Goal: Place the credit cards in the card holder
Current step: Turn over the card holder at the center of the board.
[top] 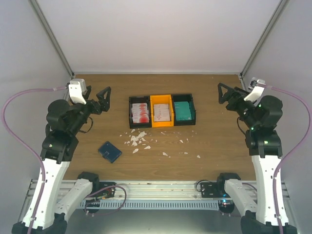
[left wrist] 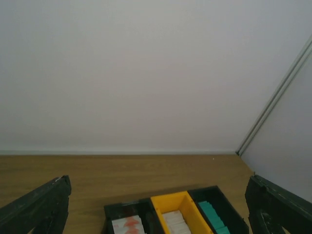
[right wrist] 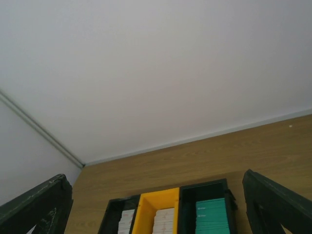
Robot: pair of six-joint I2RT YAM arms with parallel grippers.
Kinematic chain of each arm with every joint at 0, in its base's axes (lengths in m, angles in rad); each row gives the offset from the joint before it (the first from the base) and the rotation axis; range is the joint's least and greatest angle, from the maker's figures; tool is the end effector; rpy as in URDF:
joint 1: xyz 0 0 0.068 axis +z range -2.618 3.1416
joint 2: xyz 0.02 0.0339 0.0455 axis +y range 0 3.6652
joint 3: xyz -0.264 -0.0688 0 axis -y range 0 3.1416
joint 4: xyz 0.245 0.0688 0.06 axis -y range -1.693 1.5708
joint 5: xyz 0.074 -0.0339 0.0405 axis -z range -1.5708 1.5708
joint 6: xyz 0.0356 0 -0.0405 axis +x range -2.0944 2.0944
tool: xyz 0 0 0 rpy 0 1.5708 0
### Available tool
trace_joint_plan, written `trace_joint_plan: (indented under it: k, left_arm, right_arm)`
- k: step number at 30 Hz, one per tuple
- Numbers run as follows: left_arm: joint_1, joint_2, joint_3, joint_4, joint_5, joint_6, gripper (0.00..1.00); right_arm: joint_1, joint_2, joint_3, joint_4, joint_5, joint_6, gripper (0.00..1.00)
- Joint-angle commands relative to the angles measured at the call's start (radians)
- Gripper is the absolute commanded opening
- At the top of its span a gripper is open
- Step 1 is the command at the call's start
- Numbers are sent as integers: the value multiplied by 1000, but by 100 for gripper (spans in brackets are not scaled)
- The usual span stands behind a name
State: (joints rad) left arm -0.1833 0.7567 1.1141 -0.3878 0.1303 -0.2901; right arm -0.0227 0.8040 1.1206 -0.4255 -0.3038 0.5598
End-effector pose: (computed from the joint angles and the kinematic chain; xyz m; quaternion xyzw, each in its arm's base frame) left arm 0.1425 -0.0311 0.4333 0.0070 0.7176 -0.2084 0.6645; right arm 0.1585 0.0071 0.4252 0.1146 0.7340 0.2837 0.6063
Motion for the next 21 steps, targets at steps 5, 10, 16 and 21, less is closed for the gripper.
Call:
trace_joint_plan:
  k: [5,10,16,21]
  left_arm:
    - [54,-8,-82,6,155,-88,99]
    - [63,-11,-153,-6,210,-136,99]
    - [66,-19,-264,-125,166,-185,99]
    - [67,-41,-345,-232,106,-285,96]
  right_arm:
    - [-59,-7,-60,76,-200,9,99]
    - [-68,10,-136,156,-306,-18,99]
    - [-25,39,-275,289,-434,-71,100]
    - [83,58,-352,351,-359,-85,100]
